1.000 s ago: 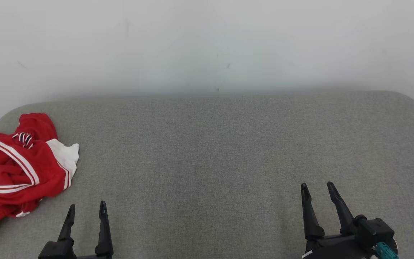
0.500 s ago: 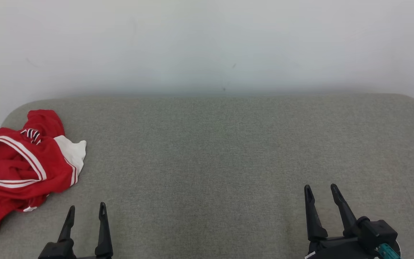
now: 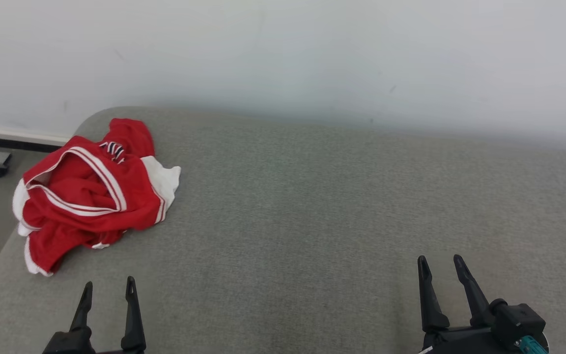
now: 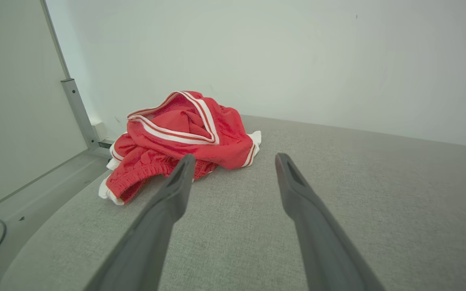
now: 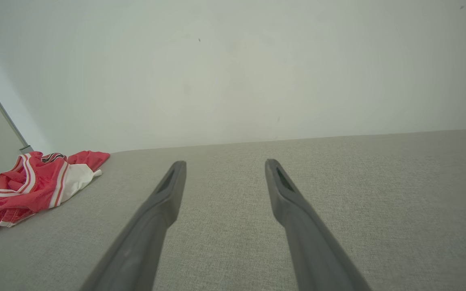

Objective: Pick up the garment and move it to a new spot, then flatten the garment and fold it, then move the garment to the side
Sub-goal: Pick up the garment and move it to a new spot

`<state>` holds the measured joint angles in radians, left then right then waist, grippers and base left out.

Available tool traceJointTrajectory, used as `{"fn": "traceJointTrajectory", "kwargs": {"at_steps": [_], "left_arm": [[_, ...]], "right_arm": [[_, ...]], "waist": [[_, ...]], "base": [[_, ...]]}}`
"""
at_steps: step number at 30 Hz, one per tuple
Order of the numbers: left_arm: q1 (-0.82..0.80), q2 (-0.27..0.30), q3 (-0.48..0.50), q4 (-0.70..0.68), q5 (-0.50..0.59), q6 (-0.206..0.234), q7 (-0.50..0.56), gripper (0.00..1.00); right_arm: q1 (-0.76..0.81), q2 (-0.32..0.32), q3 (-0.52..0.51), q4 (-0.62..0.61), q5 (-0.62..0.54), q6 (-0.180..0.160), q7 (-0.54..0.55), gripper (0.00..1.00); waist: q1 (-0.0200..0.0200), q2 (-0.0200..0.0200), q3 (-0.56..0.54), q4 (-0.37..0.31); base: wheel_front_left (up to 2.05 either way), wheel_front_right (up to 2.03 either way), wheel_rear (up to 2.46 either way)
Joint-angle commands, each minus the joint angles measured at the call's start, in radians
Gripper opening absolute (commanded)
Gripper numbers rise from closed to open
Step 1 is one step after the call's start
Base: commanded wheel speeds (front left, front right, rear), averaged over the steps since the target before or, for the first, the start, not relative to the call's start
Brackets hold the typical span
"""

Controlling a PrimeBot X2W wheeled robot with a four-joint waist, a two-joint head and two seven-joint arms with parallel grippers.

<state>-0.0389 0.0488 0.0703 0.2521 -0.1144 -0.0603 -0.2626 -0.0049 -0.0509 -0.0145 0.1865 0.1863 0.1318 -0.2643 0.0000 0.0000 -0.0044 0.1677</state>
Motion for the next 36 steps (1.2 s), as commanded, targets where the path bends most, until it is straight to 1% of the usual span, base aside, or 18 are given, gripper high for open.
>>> {"fn": "traceJointTrajectory", "kwargs": {"at_steps": [1,12,15,21,25,29,31,36], "left_arm": [[0.003,0.003,0.004,0.000,0.004,0.002,-0.004,1.00],[0.007,0.003,0.036,-0.007,0.007,0.004,-0.004,1.00],[0.014,0.002,0.045,-0.009,0.004,0.005,-0.004,1.00],[0.016,0.002,0.057,-0.013,0.006,0.008,-0.004,1.00],[0.014,0.002,0.066,-0.018,0.001,0.013,-0.004,1.00],[0.013,0.002,0.079,-0.021,0.008,0.016,-0.004,1.00],[0.000,0.003,0.089,-0.025,0.004,0.016,-0.004,1.00],[-0.078,0.022,0.108,-0.041,0.003,-0.008,-0.004,1.00]], "right_arm": [[0.002,0.001,-0.002,-0.004,0.006,-0.002,-0.001,1.00],[-0.005,0.001,0.006,0.002,0.002,-0.002,-0.001,1.00],[-0.009,0.001,0.008,0.003,0.001,-0.002,-0.001,1.00],[-0.010,0.001,0.013,0.006,-0.004,-0.002,0.000,1.00],[-0.015,0.001,0.017,0.009,-0.006,-0.002,0.000,1.00],[-0.020,0.001,0.026,0.011,-0.008,-0.002,0.000,1.00],[-0.023,0.001,0.025,0.013,-0.011,-0.002,0.000,1.00],[-0.049,0.001,0.016,0.000,-0.039,-0.002,0.000,1.00]], "waist": [[0.0000,0.0000,0.014,0.087],[0.0000,0.0000,0.019,0.265],[0.0000,0.0000,0.021,0.297],[0.0000,0.0000,0.026,0.337],[0.0000,0.0000,0.031,0.349],[0.0000,0.0000,0.037,0.339],[0.0000,0.0000,0.043,0.327],[0.0000,0.0000,0.090,0.271]], "base": [[0.00,0.00,0.00],[0.00,0.00,0.00],[0.00,0.00,0.00],[0.00,0.00,0.00],[0.00,0.00,0.00],[0.00,0.00,0.00],[0.00,0.00,0.00],[0.00,0.00,0.00]]}}
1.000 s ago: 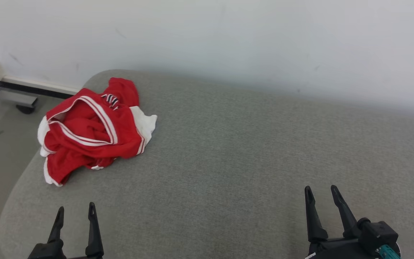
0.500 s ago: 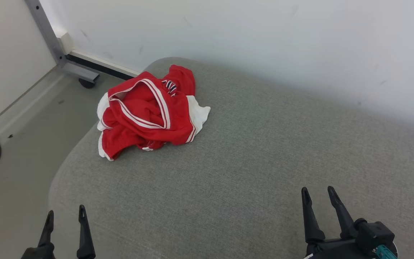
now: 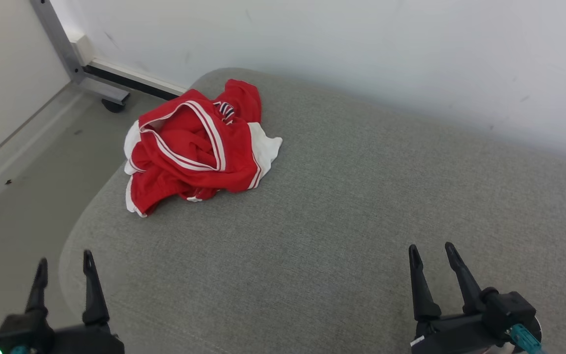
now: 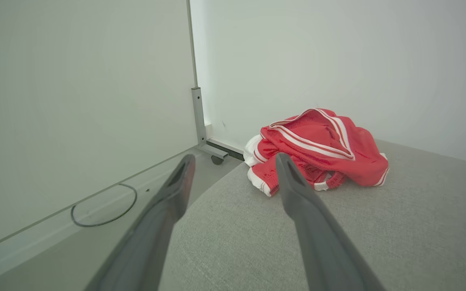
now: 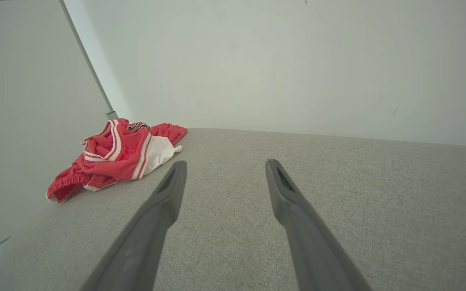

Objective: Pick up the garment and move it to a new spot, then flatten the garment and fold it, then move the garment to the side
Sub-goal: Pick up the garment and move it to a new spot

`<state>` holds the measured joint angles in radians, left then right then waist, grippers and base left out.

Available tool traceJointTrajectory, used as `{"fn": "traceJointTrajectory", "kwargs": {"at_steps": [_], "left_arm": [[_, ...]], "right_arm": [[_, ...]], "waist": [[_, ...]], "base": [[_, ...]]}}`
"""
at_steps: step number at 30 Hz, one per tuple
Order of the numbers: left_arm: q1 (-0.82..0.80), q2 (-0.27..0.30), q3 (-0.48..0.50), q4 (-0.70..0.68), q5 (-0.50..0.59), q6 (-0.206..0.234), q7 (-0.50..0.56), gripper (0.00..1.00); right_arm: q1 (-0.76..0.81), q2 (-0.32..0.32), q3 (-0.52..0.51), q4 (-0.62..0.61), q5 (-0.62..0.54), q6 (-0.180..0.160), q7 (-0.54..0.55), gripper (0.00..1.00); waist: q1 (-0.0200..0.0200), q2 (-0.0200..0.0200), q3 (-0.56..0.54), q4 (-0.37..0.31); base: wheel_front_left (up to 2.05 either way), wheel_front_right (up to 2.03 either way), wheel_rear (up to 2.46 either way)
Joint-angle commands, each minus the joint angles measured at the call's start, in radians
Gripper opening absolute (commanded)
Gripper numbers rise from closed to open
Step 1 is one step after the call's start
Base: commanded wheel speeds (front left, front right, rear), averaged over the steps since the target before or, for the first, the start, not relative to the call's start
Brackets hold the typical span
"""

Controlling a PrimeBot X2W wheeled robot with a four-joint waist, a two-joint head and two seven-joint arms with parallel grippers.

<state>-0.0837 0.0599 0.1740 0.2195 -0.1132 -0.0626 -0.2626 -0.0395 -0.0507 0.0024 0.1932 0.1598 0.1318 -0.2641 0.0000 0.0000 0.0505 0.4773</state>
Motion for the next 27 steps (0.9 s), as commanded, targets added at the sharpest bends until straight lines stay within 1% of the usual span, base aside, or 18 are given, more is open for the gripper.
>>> {"fn": "traceJointTrajectory", "kwargs": {"at_steps": [1,2,3,6,10,16,23,27], "left_arm": [[-0.057,0.021,0.007,-0.010,0.004,-0.009,-0.004,1.00],[-0.083,0.029,0.013,-0.011,0.000,-0.015,-0.004,1.00],[-0.083,0.029,0.013,-0.011,0.000,-0.015,-0.004,1.00],[-0.178,0.060,0.021,0.002,-0.012,-0.026,-0.004,1.00],[-0.311,0.101,0.059,0.020,-0.049,-0.037,-0.004,1.00],[-0.479,0.184,0.102,0.098,-0.090,-0.043,0.001,1.00],[-0.620,0.283,0.118,0.216,-0.115,-0.050,0.046,1.00],[-0.655,0.327,0.116,0.301,-0.132,-0.058,0.073,1.00]], "right_arm": [[-0.022,0.001,-0.004,-0.010,-0.020,-0.002,-0.001,1.00],[-0.031,0.001,-0.006,-0.013,-0.024,-0.002,-0.001,1.00],[-0.031,0.001,-0.006,-0.013,-0.024,-0.002,-0.001,1.00],[-0.053,0.001,-0.017,-0.020,-0.044,-0.002,-0.001,1.00],[-0.095,0.001,-0.021,-0.042,-0.067,-0.002,-0.001,1.00],[-0.142,0.001,-0.043,-0.080,-0.079,-0.002,-0.001,1.00],[-0.166,0.002,-0.054,-0.103,-0.066,-0.002,-0.001,1.00],[-0.177,0.002,-0.052,-0.110,-0.058,-0.002,-0.001,1.00]], "waist": [[0.0000,0.0000,0.049,-0.054],[0.0000,0.0000,0.065,-0.072],[0.0000,0.0000,0.065,-0.072],[0.0000,0.0000,0.113,-0.124],[0.0000,0.0000,0.193,-0.207],[0.0000,0.0000,0.303,-0.330],[0.0000,0.0000,0.364,-0.423],[0.0000,0.0000,0.380,-0.462]], "base": [[0.00,0.00,0.00],[0.00,0.00,0.00],[0.00,0.00,0.00],[0.00,0.00,0.00],[0.00,0.00,0.00],[0.00,0.00,0.00],[0.00,0.00,0.00],[0.00,0.00,0.00]]}}
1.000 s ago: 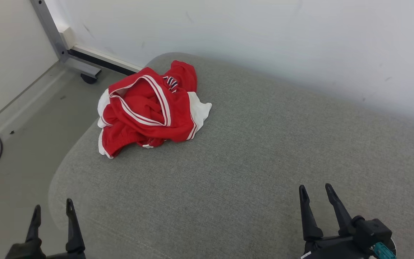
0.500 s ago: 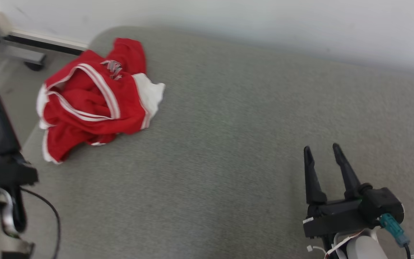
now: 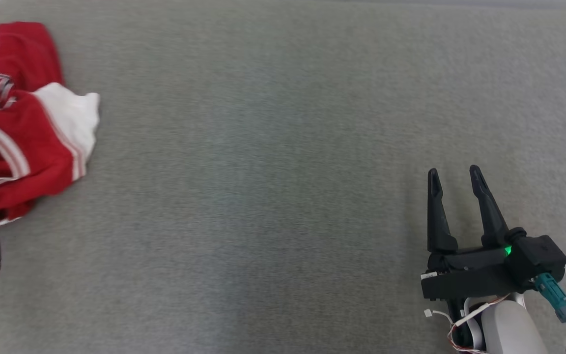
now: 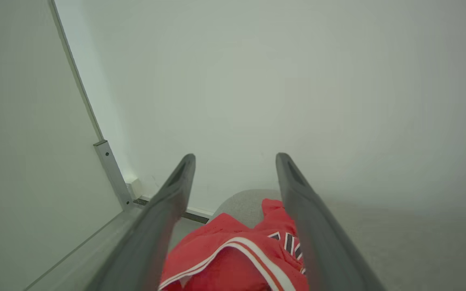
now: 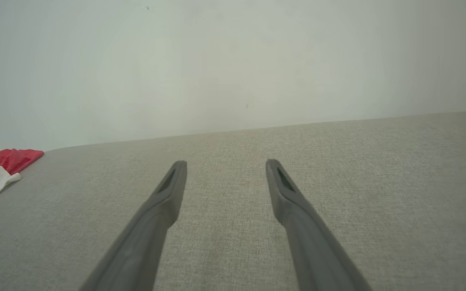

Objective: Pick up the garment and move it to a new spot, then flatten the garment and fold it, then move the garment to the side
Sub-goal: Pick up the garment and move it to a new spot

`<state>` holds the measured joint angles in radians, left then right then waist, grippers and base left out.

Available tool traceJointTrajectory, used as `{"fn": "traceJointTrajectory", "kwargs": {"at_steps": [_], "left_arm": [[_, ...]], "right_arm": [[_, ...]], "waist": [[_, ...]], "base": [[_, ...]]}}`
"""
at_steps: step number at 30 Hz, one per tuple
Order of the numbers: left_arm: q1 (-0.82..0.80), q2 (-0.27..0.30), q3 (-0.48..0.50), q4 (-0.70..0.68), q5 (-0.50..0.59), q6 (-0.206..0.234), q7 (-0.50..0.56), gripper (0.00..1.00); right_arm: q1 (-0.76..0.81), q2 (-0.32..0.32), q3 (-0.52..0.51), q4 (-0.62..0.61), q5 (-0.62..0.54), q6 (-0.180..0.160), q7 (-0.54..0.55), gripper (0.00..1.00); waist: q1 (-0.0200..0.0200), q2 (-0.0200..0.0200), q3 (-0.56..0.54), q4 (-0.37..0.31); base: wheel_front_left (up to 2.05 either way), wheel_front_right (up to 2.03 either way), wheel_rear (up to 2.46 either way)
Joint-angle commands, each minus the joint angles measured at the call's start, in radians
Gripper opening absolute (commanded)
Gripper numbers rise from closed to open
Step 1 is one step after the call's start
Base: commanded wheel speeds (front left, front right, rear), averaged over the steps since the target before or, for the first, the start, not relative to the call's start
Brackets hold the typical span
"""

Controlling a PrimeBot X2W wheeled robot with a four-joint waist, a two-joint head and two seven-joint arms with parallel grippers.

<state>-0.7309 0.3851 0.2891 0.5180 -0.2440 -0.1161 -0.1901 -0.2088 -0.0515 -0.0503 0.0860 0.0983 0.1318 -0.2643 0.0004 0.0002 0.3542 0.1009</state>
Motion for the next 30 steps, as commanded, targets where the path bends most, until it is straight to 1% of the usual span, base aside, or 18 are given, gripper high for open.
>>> {"fn": "traceJointTrajectory", "kwargs": {"at_steps": [1,5,9,10,16,21,22,23,25,30], "left_arm": [[-0.015,0.008,0.002,0.025,-0.014,-0.007,0.009,1.00],[-0.034,0.042,-0.009,0.120,-0.025,-0.008,0.030,1.00],[-0.050,0.054,-0.023,0.232,-0.040,-0.011,0.068,1.00],[-0.051,0.064,-0.033,0.257,-0.026,-0.009,0.077,1.00],[-0.071,0.062,-0.038,0.412,-0.047,-0.003,0.154,1.00],[-0.081,0.051,-0.052,0.462,-0.053,-0.005,0.176,1.00],[-0.083,0.049,-0.057,0.469,-0.050,-0.005,0.176,0.45],[-0.086,0.046,-0.060,0.475,-0.052,-0.005,0.174,0.00],[-0.090,0.045,-0.068,0.478,-0.051,-0.007,0.161,0.00],[-0.119,0.046,-0.060,0.425,-0.067,-0.008,0.050,0.00]], "right_arm": [[-0.008,0.003,0.003,-0.003,0.006,-0.002,0.000,1.00],[-0.012,0.003,0.009,-0.003,0.012,-0.002,0.000,1.00],[-0.013,0.003,0.009,-0.005,0.014,-0.002,0.000,1.00],[-0.015,0.003,0.009,-0.005,0.015,-0.002,0.000,1.00],[-0.016,0.003,0.008,-0.004,0.017,-0.002,0.000,1.00],[-0.012,0.003,0.008,-0.003,0.016,-0.002,0.000,1.00],[-0.012,0.002,0.008,-0.002,0.015,-0.002,0.000,1.00],[-0.011,0.003,0.009,-0.001,0.013,-0.002,0.000,1.00],[-0.007,0.003,0.010,0.003,0.010,-0.002,0.000,1.00],[0.006,0.003,0.008,0.009,0.014,-0.002,0.000,1.00]], "waist": [[-0.0004,-0.0002,0.078,-0.093],[-0.0004,-0.0002,0.080,-0.115],[-0.0004,-0.0002,0.082,-0.126],[-0.0004,-0.0002,0.084,-0.128],[-0.0004,-0.0002,0.084,-0.135],[-0.0004,-0.0002,0.077,-0.133],[-0.0004,-0.0002,0.073,-0.131],[-0.0004,-0.0002,0.070,-0.130],[-0.0004,-0.0002,0.059,-0.126],[-0.0004,-0.0002,0.020,-0.114]], "base": [[0.00,0.00,0.00],[0.00,0.00,0.00],[0.00,0.00,0.00],[0.00,0.00,0.00],[0.00,0.00,0.00],[0.00,0.00,0.00],[0.00,0.00,0.00],[0.00,0.00,0.00],[0.00,0.00,0.00],[0.00,0.00,0.00]]}}
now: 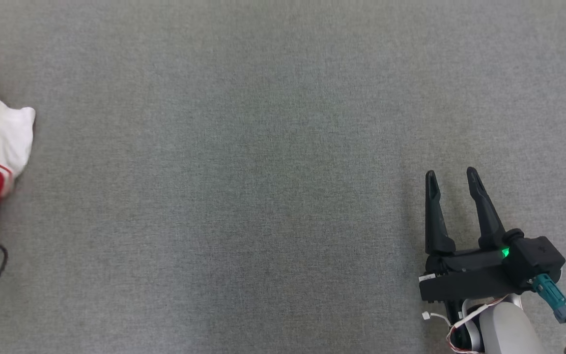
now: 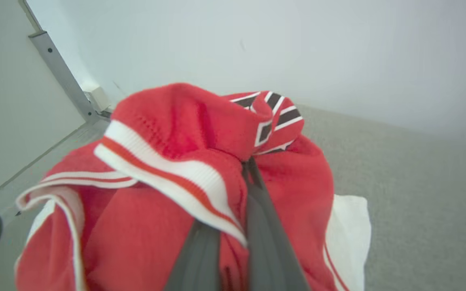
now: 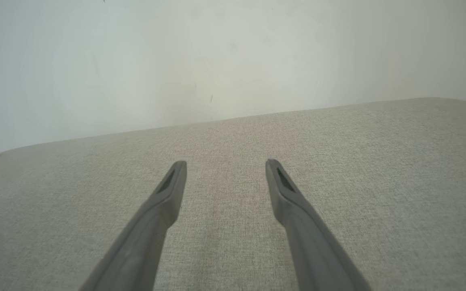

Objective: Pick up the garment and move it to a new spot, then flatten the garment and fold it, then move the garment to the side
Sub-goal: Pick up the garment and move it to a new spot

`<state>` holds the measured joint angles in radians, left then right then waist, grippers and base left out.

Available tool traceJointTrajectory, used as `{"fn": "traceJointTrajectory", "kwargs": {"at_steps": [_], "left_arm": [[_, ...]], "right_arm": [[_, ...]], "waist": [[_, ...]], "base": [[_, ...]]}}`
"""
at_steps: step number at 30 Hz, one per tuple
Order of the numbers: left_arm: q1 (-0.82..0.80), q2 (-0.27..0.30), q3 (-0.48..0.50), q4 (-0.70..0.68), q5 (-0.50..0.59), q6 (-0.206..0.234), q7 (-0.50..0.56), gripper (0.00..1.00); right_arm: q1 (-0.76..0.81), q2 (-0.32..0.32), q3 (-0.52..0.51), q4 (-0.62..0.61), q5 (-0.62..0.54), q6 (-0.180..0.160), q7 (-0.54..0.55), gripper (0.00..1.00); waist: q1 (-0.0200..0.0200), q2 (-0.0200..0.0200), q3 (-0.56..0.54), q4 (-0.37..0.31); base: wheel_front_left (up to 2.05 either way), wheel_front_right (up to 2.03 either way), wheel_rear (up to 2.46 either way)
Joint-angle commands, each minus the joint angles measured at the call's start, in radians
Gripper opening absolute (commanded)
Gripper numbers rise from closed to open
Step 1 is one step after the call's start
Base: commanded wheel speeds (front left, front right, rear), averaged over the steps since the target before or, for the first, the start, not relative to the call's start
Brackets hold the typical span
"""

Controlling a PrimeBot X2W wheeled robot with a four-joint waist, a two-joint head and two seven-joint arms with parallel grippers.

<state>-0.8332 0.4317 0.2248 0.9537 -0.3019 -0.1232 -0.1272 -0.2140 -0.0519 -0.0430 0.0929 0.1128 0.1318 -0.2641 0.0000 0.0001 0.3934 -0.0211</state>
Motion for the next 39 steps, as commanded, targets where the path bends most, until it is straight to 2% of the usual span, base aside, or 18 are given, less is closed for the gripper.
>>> {"fn": "traceJointTrajectory", "kwargs": {"at_steps": [1,7,13,19,23,24,33,39], "left_arm": [[-0.022,-0.003,0.010,-0.026,-0.016,-0.001,-0.036,0.00],[-0.049,-0.014,-0.005,-0.176,-0.032,-0.005,-0.102,0.00],[-0.071,-0.025,-0.063,-0.392,-0.066,-0.006,-0.062,0.00],[-0.084,-0.063,-0.158,-0.608,-0.099,-0.006,0.019,0.00],[-0.079,-0.122,-0.235,-0.700,-0.108,-0.006,0.061,0.00],[-0.066,-0.153,-0.271,-0.727,-0.112,-0.006,0.078,0.00],[0.059,-0.284,-0.400,-0.694,-0.106,0.000,0.065,0.00],[0.176,-0.308,-0.438,-0.616,-0.093,0.019,0.034,0.00]], "right_arm": [[0.013,0.003,0.001,0.004,0.006,-0.002,-0.001,1.00],[0.037,0.003,0.010,0.025,0.032,-0.002,-0.001,1.00],[0.053,0.003,0.029,0.044,0.069,-0.002,-0.001,1.00],[0.060,0.003,0.049,0.057,0.107,-0.002,-0.001,1.00],[0.067,0.003,0.055,0.063,0.123,-0.002,-0.001,1.00],[0.071,0.003,0.057,0.064,0.128,-0.002,-0.001,1.00],[0.078,0.003,0.065,0.056,0.155,-0.002,-0.001,1.00],[0.078,0.003,0.071,0.057,0.164,-0.002,-0.001,1.00]], "waist": [[0.0000,-0.0001,-0.029,0.010],[0.0000,-0.0001,-0.099,0.015],[0.0000,-0.0001,-0.152,-0.015],[0.0000,-0.0001,-0.184,-0.099],[0.0000,-0.0001,-0.198,-0.170],[0.0000,-0.0001,-0.200,-0.203],[0.0000,-0.0001,-0.184,-0.326],[0.0000,-0.0001,-0.171,-0.361]], "base": [[0.00,0.00,0.00],[0.00,0.00,0.00],[0.00,0.00,0.00],[0.00,0.00,0.00],[0.00,0.00,0.00],[0.00,0.00,0.00],[0.00,0.00,0.00],[0.00,0.00,0.00]]}}
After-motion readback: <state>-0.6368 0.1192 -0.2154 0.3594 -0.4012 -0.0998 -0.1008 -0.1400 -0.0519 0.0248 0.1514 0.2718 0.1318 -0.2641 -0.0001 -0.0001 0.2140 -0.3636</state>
